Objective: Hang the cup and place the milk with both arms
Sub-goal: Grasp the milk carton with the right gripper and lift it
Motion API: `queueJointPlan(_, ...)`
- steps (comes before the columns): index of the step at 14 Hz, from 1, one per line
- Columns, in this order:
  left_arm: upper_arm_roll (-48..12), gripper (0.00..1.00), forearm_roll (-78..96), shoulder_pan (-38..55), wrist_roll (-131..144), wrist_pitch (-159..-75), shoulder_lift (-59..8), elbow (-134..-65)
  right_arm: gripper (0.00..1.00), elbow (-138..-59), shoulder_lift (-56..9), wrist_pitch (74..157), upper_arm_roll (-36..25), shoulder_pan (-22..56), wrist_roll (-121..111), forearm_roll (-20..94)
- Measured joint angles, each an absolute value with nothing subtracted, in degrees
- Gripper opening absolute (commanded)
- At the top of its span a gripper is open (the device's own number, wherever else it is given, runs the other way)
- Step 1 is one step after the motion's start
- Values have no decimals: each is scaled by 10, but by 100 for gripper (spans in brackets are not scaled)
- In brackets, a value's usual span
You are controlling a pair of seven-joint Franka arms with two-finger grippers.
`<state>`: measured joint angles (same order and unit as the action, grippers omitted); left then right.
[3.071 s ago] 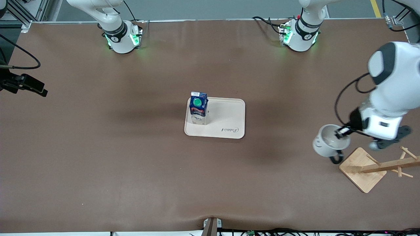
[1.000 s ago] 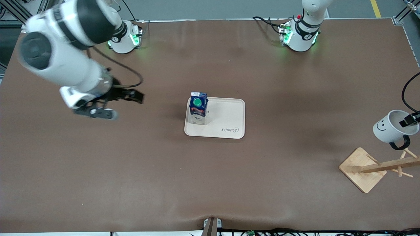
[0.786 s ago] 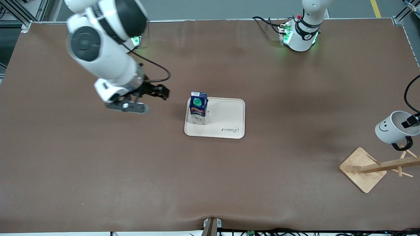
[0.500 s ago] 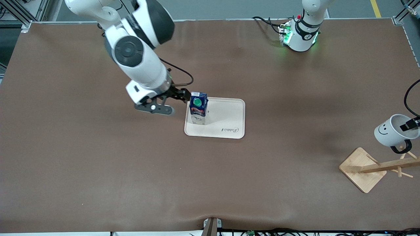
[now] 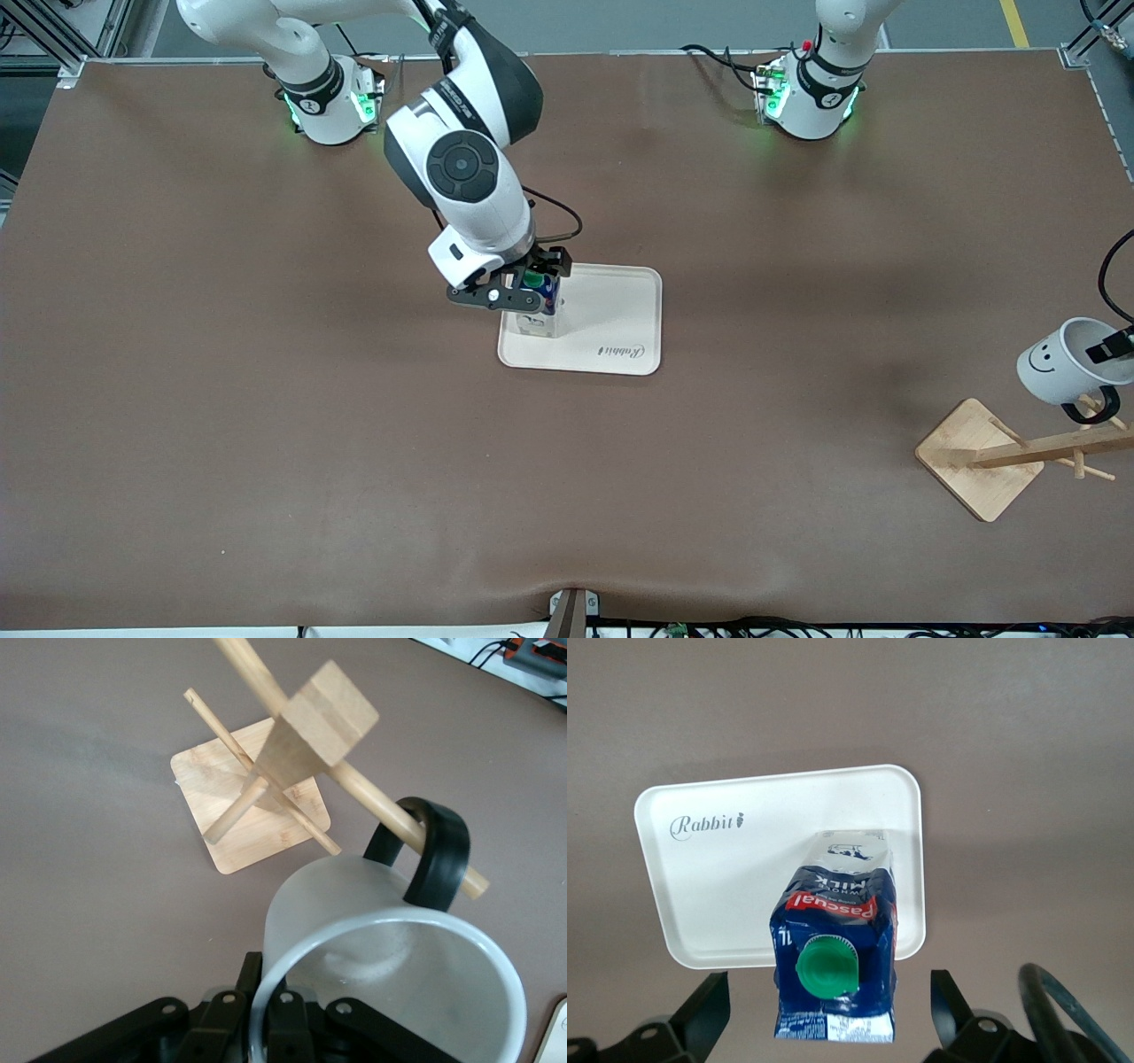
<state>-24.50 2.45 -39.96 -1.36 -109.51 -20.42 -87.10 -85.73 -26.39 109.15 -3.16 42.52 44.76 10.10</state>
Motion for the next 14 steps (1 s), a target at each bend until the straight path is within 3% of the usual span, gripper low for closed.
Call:
queueJointPlan(1, -246, 95, 25, -400, -14, -1095, -207, -868, 100, -865, -264, 1095, -32, 427, 448, 101)
queueJointPlan(2, -247, 100, 25, -399, -14, -1095, -208, -865, 100, -872, -264, 1097, -32, 429, 448, 101)
queueJointPlan(8, -259, 100, 25, -365, 33, -1089, -189, -845, 100, -901, -266, 1125, -32, 447, 455, 100)
queueJointPlan(9, -260, 100, 24, -352, 50, -1075, -176, -844, 87, -903, -268, 1127, -32, 448, 455, 100)
queueJointPlan(11, -270, 100, 19, -340, 68, -1046, -149, -844, 51, -907, -272, 1134, -32, 450, 455, 100)
queueJointPlan(13, -288, 100, -3, -339, 70, -1016, -124, -844, 9, -906, -273, 1135, -32, 452, 456, 100)
queueJointPlan(14, -298, 100, -18, -339, 70, -1004, -116, -844, 0, -906, -272, 1135, -33, 452, 457, 100)
